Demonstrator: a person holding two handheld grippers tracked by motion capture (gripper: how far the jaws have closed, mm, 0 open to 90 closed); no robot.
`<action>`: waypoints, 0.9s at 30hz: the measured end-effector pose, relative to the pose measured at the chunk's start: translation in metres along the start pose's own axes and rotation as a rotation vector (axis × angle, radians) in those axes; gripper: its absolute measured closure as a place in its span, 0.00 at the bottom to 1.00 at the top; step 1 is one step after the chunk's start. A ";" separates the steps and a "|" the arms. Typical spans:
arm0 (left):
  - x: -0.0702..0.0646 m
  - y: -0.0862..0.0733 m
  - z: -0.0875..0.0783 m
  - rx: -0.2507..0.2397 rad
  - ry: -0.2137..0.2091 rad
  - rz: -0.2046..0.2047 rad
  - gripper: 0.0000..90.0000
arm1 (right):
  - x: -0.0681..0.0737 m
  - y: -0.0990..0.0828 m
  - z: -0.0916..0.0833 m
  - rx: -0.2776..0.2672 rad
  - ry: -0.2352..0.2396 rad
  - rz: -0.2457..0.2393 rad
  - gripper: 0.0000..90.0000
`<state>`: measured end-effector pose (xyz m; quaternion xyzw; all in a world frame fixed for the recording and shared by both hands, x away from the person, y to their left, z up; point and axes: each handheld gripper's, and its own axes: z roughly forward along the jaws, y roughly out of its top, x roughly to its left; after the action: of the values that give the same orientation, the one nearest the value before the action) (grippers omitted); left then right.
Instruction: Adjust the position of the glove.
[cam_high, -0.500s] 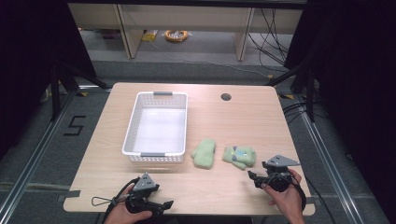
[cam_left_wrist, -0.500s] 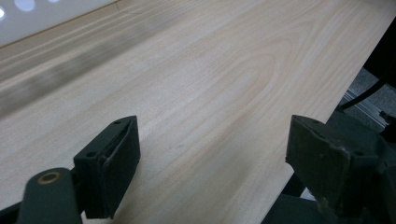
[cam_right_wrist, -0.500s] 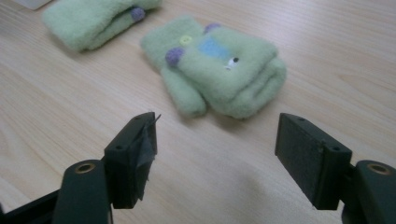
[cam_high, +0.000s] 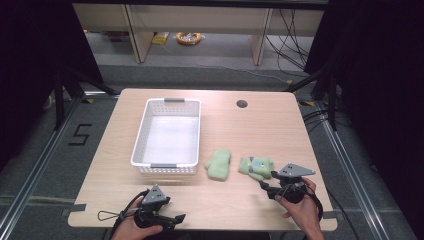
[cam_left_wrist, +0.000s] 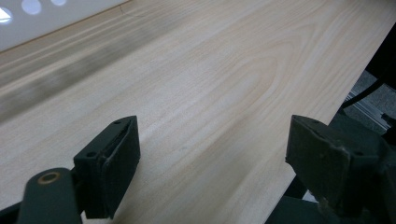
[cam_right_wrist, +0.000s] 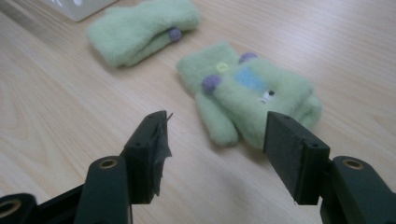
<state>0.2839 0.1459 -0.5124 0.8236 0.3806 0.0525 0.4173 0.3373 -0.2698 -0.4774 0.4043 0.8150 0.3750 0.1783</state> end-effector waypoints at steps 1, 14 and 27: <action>0.000 0.000 0.000 -0.003 0.000 -0.003 0.19 | 0.002 0.005 0.000 0.000 0.016 -0.017 0.49; 0.002 0.001 -0.002 -0.004 0.005 0.004 0.19 | 0.022 0.043 0.021 -0.011 0.115 -0.167 0.65; 0.002 0.001 -0.004 0.010 0.006 0.020 0.19 | 0.035 0.073 0.065 0.024 0.142 -0.204 0.69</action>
<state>0.2848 0.1496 -0.5097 0.8292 0.3736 0.0573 0.4117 0.3934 -0.1830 -0.4644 0.2938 0.8669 0.3729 0.1523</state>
